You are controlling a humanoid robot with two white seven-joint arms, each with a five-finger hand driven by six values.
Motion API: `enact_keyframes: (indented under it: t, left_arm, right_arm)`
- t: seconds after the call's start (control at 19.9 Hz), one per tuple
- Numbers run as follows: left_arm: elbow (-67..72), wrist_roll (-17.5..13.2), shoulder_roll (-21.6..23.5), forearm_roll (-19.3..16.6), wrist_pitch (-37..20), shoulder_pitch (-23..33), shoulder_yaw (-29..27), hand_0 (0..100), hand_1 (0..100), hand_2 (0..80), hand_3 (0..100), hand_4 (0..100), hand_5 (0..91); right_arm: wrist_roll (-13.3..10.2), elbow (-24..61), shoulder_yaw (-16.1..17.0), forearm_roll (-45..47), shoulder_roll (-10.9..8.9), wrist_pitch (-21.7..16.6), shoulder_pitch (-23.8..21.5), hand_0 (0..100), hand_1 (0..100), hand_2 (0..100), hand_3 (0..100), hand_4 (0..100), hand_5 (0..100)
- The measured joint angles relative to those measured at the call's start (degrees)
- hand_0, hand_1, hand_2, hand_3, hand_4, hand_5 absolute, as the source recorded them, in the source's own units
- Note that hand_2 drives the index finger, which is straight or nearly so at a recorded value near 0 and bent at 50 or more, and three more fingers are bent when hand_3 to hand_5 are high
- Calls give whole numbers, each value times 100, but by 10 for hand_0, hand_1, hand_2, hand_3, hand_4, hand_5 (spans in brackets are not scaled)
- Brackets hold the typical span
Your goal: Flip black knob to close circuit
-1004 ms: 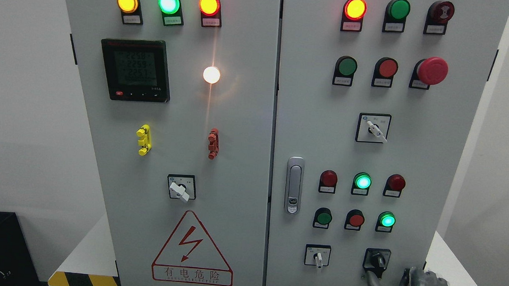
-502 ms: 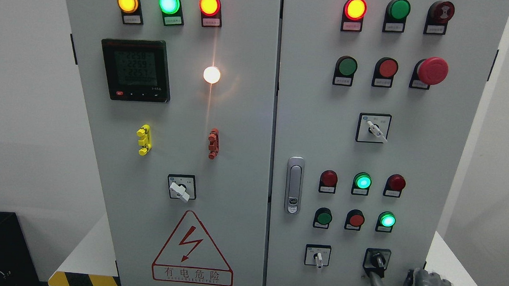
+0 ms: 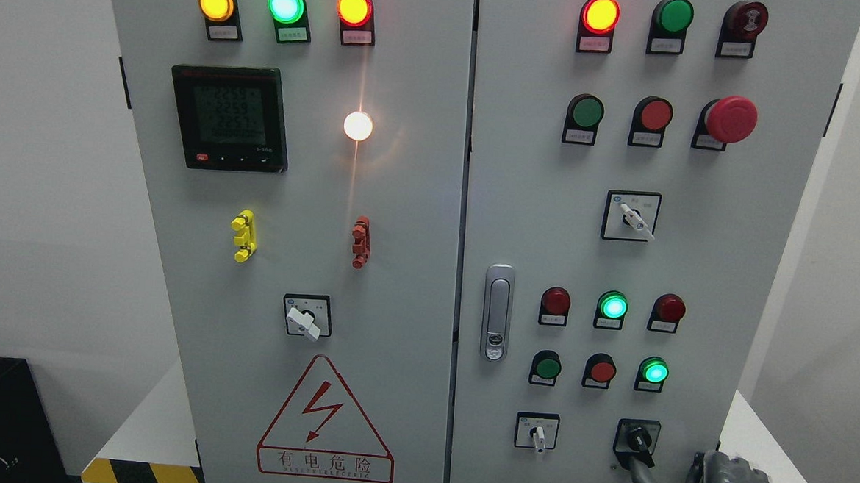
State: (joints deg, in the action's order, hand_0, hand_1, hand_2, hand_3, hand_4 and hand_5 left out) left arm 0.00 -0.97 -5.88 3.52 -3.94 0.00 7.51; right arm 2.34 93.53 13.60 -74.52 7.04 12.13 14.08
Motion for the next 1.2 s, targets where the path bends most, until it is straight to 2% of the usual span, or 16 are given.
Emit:
enact_keyframes:
  t: [1.2]
  left_arm:
    - [0,0,0,0,0,0,-1,120,556,0,0,0,0]
  right_arm:
    - [66,21,123,74,-29,11,104,0,90,844,968,856,932]
